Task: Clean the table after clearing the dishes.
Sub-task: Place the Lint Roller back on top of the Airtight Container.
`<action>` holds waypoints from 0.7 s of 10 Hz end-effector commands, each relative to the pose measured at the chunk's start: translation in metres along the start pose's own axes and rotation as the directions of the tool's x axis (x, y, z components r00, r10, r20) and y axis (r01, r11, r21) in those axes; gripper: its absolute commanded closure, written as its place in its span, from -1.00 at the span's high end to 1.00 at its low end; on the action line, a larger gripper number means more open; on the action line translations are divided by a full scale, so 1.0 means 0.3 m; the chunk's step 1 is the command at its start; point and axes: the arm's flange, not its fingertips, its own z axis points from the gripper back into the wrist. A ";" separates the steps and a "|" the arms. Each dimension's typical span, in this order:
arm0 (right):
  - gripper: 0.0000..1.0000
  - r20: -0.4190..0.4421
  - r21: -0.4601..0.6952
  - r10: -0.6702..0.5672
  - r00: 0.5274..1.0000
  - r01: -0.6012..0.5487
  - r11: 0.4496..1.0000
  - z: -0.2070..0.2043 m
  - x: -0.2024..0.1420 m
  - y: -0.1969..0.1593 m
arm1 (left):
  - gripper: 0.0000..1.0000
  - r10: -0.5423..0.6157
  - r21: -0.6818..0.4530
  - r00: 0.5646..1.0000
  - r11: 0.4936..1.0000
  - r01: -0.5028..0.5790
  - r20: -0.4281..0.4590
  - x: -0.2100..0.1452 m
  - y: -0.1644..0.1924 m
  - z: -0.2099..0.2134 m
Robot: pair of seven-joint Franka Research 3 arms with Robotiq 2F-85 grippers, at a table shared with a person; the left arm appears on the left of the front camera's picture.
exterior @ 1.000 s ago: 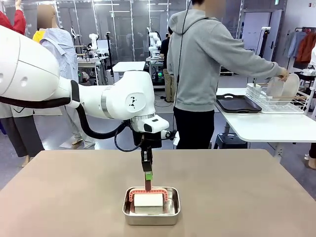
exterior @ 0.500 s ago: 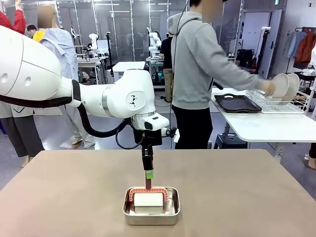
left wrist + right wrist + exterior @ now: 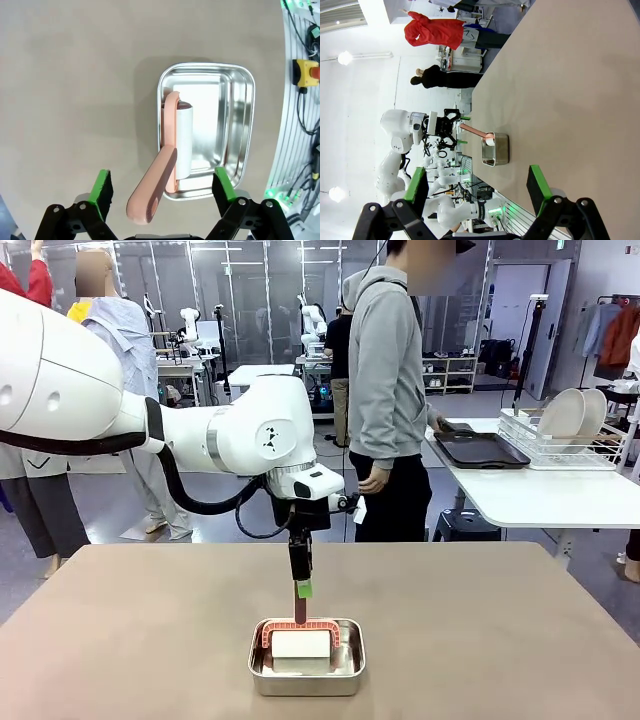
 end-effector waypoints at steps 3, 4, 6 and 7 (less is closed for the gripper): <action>1.00 0.010 0.012 0.003 1.000 -0.003 1.000 -0.002 -0.002 0.014 | 1.00 0.000 -0.001 1.000 1.000 0.000 -0.002 0.001 -0.001 -0.004; 1.00 0.010 0.012 0.003 1.000 -0.003 1.000 -0.002 -0.002 0.014 | 1.00 0.000 -0.001 1.000 1.000 0.000 -0.002 0.001 -0.001 -0.004; 1.00 0.010 0.012 0.003 1.000 -0.003 1.000 -0.002 -0.002 0.014 | 1.00 0.000 -0.001 1.000 1.000 0.000 -0.002 0.001 -0.001 -0.004; 1.00 0.010 0.012 0.003 1.000 -0.003 1.000 -0.002 -0.002 0.014 | 1.00 0.000 -0.001 1.000 1.000 0.000 -0.002 0.001 -0.001 -0.004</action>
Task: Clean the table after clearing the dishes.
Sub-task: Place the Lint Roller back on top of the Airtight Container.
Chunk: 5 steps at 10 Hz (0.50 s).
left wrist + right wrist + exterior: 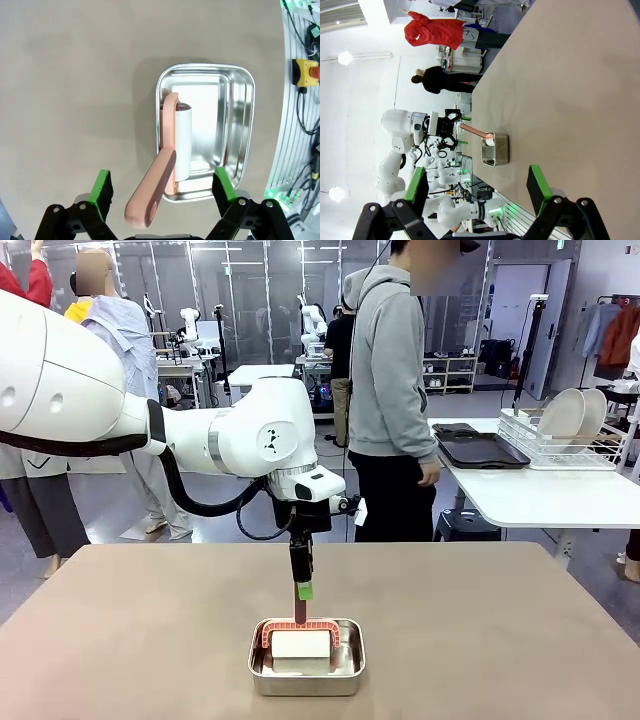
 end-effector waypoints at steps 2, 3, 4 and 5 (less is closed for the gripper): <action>1.00 0.010 0.012 0.003 1.000 -0.003 1.000 -0.002 -0.002 0.014 | 1.00 0.098 0.001 0.993 0.995 -0.099 0.058 -0.044 0.060 0.087; 1.00 0.010 0.012 0.003 1.000 -0.003 1.000 -0.002 -0.002 0.014 | 1.00 0.219 -0.018 0.967 0.976 -0.218 0.132 -0.136 0.103 0.161; 1.00 0.010 0.012 0.003 1.000 -0.003 1.000 -0.002 -0.002 0.014 | 1.00 0.313 -0.081 0.928 0.950 -0.302 0.204 -0.230 0.111 0.225; 1.00 0.010 0.012 0.003 1.000 -0.003 1.000 -0.002 -0.002 0.014 | 1.00 0.406 -0.149 0.852 0.914 -0.378 0.331 -0.342 0.106 0.294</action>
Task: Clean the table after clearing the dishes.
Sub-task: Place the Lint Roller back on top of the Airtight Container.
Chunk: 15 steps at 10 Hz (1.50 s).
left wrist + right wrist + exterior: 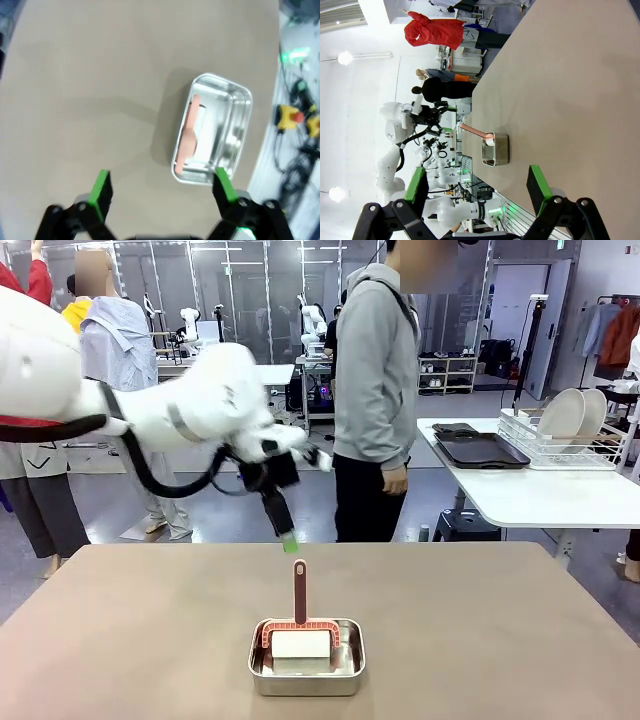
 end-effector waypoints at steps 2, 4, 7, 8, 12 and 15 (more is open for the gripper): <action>1.00 0.010 0.012 0.003 1.000 -0.003 1.000 -0.003 -0.002 0.014 | 1.00 0.401 -0.162 0.832 0.916 -0.366 0.383 -0.382 0.036 0.241; 1.00 0.010 0.012 0.003 1.000 -0.003 1.000 -0.003 -0.002 0.014 | 1.00 0.565 -0.374 0.611 0.825 -0.424 0.554 -0.706 0.026 0.351; 1.00 0.010 0.012 0.003 1.000 -0.003 1.000 -0.003 -0.002 0.014 | 1.00 0.692 -0.461 0.313 0.687 -0.562 0.651 -1.216 -0.031 0.381; 1.00 0.010 0.012 0.003 1.000 -0.003 1.000 -0.003 -0.002 0.014 | 1.00 0.716 -0.521 0.200 0.643 -0.561 0.668 -1.380 -0.039 0.382; 1.00 0.010 0.012 0.003 1.000 -0.003 1.000 -0.003 -0.002 0.014 | 1.00 0.728 -0.526 -0.051 0.443 -0.726 0.683 -1.855 -0.111 0.425; 1.00 0.010 0.012 0.003 1.000 -0.003 1.000 -0.003 -0.002 0.014 | 1.00 0.677 -0.485 -0.045 0.478 -0.733 0.735 -1.904 -0.109 0.470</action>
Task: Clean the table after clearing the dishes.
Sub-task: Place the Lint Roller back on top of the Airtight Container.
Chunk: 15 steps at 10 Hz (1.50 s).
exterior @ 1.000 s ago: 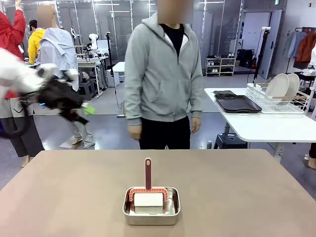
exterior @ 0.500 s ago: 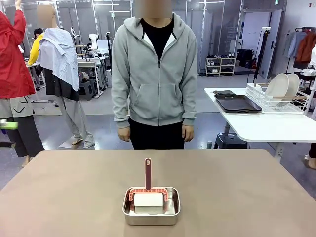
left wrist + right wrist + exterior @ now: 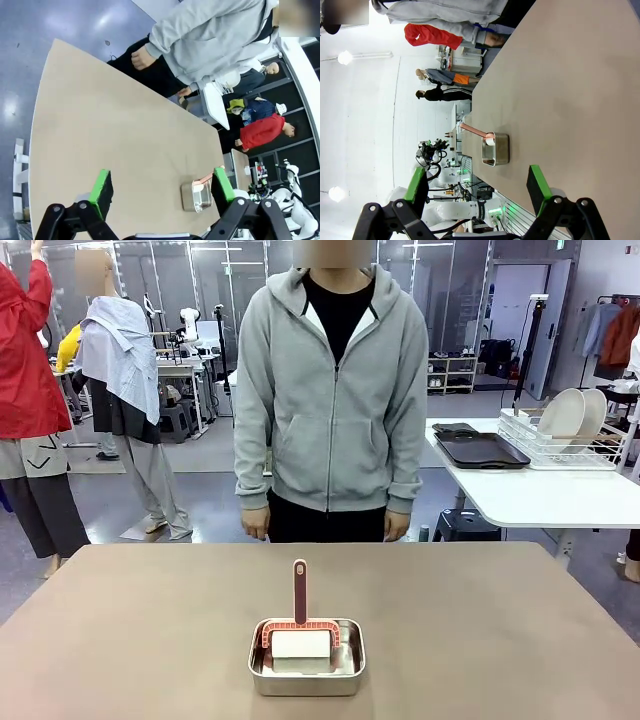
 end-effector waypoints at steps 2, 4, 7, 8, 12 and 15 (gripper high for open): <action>1.00 0.011 0.012 0.003 1.000 -0.003 1.000 -0.001 -0.002 0.012 | 1.00 0.019 -0.007 1.000 1.000 -0.019 -0.002 -0.016 0.010 -0.001; 1.00 0.011 0.012 0.003 1.000 -0.003 1.000 -0.001 -0.002 0.012 | 1.00 0.019 -0.007 1.000 1.000 -0.019 -0.002 -0.016 0.010 -0.001; 1.00 0.011 0.012 0.003 1.000 -0.003 1.000 -0.001 -0.002 0.012 | 1.00 0.019 -0.007 1.000 1.000 -0.019 -0.002 -0.016 0.010 -0.001; 1.00 0.011 0.012 0.003 1.000 -0.003 1.000 -0.001 -0.002 0.012 | 1.00 0.019 -0.007 1.000 1.000 -0.019 -0.002 -0.016 0.010 -0.001; 1.00 0.011 0.012 0.003 1.000 -0.003 1.000 -0.001 -0.002 0.012 | 1.00 0.019 -0.007 1.000 1.000 -0.019 -0.002 -0.016 0.010 -0.001; 1.00 0.011 0.012 0.003 1.000 -0.003 1.000 -0.001 -0.002 0.012 | 1.00 0.019 -0.007 1.000 1.000 -0.019 -0.002 -0.016 0.010 -0.001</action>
